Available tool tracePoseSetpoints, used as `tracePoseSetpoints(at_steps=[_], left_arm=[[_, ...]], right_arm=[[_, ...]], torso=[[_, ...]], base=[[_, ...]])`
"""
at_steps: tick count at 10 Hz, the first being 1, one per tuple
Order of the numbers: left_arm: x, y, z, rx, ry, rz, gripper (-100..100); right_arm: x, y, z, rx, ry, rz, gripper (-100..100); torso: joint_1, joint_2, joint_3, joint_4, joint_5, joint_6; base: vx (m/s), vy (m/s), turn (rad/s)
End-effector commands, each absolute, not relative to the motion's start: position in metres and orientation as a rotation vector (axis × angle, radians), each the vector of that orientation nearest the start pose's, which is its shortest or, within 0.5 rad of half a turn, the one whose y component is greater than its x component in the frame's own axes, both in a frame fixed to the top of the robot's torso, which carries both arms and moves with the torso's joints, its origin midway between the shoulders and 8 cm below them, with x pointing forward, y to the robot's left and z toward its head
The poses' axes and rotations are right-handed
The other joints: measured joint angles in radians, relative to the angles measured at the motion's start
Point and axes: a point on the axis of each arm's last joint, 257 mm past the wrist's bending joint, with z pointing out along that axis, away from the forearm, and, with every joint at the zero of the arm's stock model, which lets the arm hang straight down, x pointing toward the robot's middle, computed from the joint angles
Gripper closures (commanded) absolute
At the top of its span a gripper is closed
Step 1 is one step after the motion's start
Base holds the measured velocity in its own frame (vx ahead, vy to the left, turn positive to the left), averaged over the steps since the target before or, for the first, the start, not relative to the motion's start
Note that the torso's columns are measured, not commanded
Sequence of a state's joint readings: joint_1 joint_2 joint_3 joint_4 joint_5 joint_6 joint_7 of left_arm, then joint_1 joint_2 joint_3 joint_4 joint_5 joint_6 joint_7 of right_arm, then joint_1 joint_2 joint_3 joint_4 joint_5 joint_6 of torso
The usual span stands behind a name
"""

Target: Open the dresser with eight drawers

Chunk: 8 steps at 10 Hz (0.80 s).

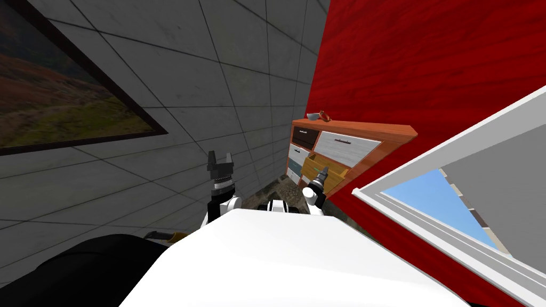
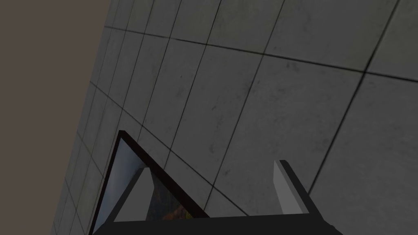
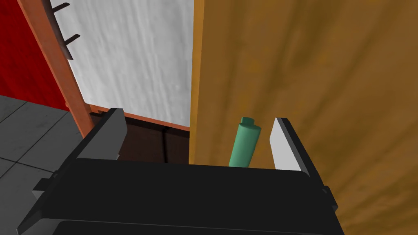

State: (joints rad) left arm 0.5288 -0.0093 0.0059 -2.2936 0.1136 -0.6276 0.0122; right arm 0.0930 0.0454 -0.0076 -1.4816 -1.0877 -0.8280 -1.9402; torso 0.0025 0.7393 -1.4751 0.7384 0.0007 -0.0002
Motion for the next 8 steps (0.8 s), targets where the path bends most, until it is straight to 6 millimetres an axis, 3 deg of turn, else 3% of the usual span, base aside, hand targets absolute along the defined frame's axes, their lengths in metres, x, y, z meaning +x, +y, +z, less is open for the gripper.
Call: tracePoseSetpoints(at_steps=[1,2,3,8], left_arm=[[0.3128,0.2968,0.0443,-0.643,0.444,-1.385,0],[0.3128,0.2968,0.0443,-0.643,0.444,-1.385,0],[0.3128,0.2968,0.0443,-0.643,0.444,-1.385,0],[0.3128,0.2968,0.0443,-0.643,0.444,-1.385,0]], right_arm=[[0.4497,-0.3889,-0.2070,-0.728,1.537,-1.926,-100],[0.4455,-0.3892,-0.2135,-0.723,1.546,-1.928,-100],[0.4463,-0.3882,-0.2139,-0.729,1.546,-1.926,0],[0.4461,-0.3881,-0.2151,-0.731,1.548,-1.925,0]], torso=[[-0.002,-0.001,0.000,0.000,0.000,0.000],[-0.002,-0.001,-0.001,0.000,0.000,0.000],[-0.002,-0.001,-0.001,0.001,0.000,0.001],[-0.002,-0.001,-0.001,0.000,-0.001,0.000]], base=[[-0.043,0.024,-0.073],[-0.019,0.013,-0.009],[0.000,0.000,0.000],[0.000,0.000,0.000]])
